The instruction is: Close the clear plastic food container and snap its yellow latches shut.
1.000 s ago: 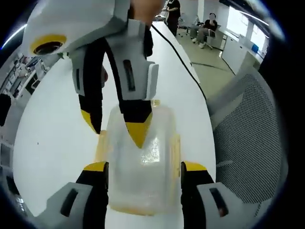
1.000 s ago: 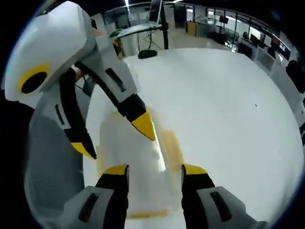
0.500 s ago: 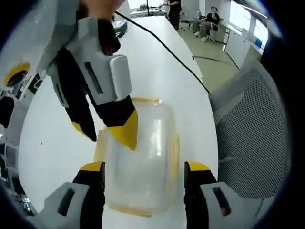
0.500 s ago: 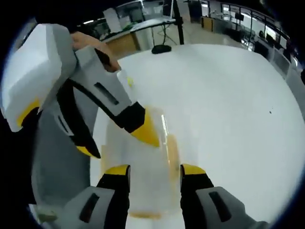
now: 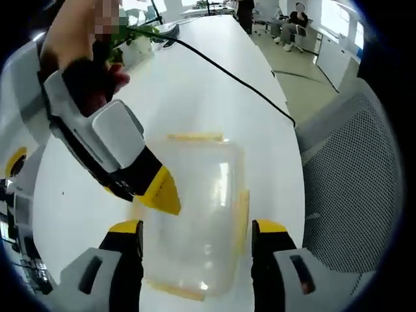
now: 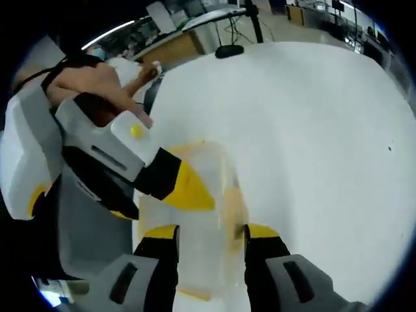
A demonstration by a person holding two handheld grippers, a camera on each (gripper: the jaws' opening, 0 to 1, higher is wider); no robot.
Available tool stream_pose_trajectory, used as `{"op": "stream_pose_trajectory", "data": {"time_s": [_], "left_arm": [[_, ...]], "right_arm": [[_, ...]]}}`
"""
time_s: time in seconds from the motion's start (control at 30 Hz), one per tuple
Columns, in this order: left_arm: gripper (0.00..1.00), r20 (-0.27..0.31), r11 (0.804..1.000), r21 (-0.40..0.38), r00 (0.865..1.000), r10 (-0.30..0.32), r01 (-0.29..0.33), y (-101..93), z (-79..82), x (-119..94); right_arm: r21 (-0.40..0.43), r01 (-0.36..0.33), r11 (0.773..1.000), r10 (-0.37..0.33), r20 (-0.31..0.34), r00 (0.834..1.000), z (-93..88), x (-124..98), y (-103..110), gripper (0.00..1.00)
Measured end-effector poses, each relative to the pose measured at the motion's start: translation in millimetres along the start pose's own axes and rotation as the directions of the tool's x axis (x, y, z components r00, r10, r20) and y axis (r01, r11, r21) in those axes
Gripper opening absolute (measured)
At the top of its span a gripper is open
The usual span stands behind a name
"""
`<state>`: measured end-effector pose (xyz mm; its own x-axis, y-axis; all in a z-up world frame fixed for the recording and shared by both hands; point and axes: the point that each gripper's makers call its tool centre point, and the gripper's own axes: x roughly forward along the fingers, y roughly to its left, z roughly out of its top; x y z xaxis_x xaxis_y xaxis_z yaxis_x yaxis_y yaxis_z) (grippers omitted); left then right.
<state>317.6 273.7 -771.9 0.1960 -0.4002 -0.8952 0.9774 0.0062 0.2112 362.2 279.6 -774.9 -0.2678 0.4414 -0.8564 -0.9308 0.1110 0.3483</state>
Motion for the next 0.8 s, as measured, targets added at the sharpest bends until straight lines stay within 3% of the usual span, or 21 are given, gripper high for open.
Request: {"op": "stream_pose_trajectory", "data": {"time_s": [0.2, 0.27, 0.37, 0.8], "left_arm": [[0.66, 0.006, 1.000, -0.020, 1.000, 0.018, -0.018, -1.4, 2.5, 2.8], [0.67, 0.008, 0.999, 0.015, 1.000, 0.028, -0.029, -1.7, 1.3, 4.6], [0.66, 0.006, 0.999, 0.007, 0.999, 0.034, -0.034, -0.6, 2.1, 4.2], [0.65, -0.029, 0.998, -0.006, 0.998, 0.057, -0.057, -2.7, 1.5, 4.9]], "right_arm": [[0.023, -0.014, 1.000, 0.016, -0.099, 0.995, -2.5, 2.3, 3.2, 0.37], [-0.011, -0.011, 1.000, 0.009, -0.133, 0.991, -2.9, 3.2, 2.1, 0.36], [-0.024, -0.009, 1.000, 0.005, -0.157, 0.988, -1.6, 3.9, 2.4, 0.36], [-0.027, -0.019, 0.999, 0.015, -0.142, 0.990, -3.0, 4.6, 4.7, 0.33]]}}
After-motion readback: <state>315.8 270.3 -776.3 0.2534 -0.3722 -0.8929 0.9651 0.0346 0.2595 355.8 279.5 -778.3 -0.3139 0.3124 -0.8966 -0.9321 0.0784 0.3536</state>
